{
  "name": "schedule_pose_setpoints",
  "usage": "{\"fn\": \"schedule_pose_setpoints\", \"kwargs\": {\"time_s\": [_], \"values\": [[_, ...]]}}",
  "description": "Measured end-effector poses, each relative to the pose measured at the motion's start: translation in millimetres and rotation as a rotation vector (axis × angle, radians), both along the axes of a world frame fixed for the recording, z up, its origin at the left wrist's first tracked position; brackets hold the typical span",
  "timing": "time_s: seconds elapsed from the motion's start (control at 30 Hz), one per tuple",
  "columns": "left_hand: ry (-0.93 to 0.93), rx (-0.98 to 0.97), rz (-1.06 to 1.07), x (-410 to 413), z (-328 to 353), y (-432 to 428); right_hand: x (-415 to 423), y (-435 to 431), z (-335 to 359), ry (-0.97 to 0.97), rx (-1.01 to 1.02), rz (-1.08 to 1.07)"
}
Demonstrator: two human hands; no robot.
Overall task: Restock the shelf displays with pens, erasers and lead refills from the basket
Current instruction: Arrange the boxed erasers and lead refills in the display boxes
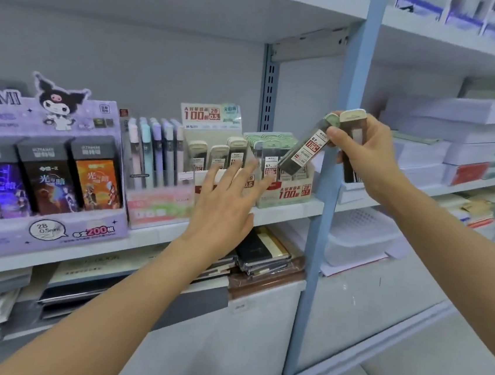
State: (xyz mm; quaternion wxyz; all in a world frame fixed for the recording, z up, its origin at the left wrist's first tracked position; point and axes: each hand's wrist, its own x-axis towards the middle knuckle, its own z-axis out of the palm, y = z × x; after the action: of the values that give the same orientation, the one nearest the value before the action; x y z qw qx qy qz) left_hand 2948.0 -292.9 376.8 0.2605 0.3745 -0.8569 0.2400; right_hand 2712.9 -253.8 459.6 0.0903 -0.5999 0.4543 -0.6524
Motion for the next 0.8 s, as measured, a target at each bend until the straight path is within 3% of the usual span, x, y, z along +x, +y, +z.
{"fn": "schedule_pose_setpoints", "kwargs": {"time_s": [0.17,0.33,0.6,0.8], "values": [[-0.011,-0.027,0.04,-4.4,-2.4,-7.2,-2.7,-10.8,2.5,0.075,-0.013,-0.024],[-0.012,-0.029,0.043,-5.3,-1.5,-8.2,-13.1,-12.1,6.1,0.028,-0.093,-0.02],[-0.006,-0.018,0.055,-7.2,-1.1,-6.6,-12.2,-24.4,11.3,0.33,0.064,0.088],[0.001,-0.002,0.034,-6.9,3.9,-4.0,-4.4,-37.9,9.4,0.448,0.266,0.096]]}}
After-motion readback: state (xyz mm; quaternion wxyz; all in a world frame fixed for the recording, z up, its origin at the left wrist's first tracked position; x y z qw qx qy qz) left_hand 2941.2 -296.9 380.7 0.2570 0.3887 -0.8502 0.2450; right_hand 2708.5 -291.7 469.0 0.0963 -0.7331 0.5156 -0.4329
